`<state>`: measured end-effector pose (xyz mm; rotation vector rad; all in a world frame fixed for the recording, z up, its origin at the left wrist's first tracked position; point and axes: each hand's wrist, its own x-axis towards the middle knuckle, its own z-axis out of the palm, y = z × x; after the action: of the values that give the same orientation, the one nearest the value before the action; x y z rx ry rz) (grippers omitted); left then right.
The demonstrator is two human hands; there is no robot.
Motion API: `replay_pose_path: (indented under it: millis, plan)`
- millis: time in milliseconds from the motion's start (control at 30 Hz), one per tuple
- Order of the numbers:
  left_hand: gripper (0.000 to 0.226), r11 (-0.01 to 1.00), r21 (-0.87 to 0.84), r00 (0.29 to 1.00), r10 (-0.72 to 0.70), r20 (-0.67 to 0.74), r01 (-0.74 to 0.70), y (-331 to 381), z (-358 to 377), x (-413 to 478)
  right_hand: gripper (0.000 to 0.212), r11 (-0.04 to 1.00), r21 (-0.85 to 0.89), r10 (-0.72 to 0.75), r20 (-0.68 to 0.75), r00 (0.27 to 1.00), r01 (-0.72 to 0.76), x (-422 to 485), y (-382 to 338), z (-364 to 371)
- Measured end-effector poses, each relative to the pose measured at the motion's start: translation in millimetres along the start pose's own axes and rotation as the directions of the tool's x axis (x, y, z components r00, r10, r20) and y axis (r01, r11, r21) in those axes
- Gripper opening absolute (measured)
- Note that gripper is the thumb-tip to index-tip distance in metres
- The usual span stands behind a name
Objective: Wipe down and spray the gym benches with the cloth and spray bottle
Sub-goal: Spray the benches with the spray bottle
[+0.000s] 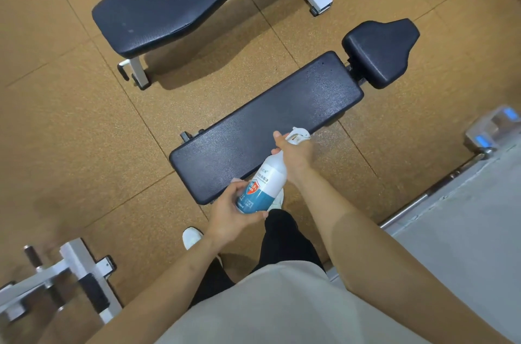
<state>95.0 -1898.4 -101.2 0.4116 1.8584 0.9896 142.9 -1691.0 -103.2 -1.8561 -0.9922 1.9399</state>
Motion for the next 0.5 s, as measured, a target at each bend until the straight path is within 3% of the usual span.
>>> replay_pose_path:
  millis: [133,333,500]
  plan:
    - [0.082,0.999,-0.031,1.0,-0.006,0.01,0.006,-33,-45,-20,0.027,1.0,0.023,-0.005,0.054,0.999,0.004,-34,28,39]
    - [0.075,1.0,-0.019,0.999,-0.021,0.025,0.022,-82,-115,-61,0.026,0.996,-0.077,0.041,-0.038,0.998,-0.044,-82,87,97]
    - [0.07,0.999,0.03,0.998,-0.031,0.052,0.03,-122,-175,-96,0.022,0.997,-0.008,0.08,-0.035,0.996,-0.08,-128,135,140]
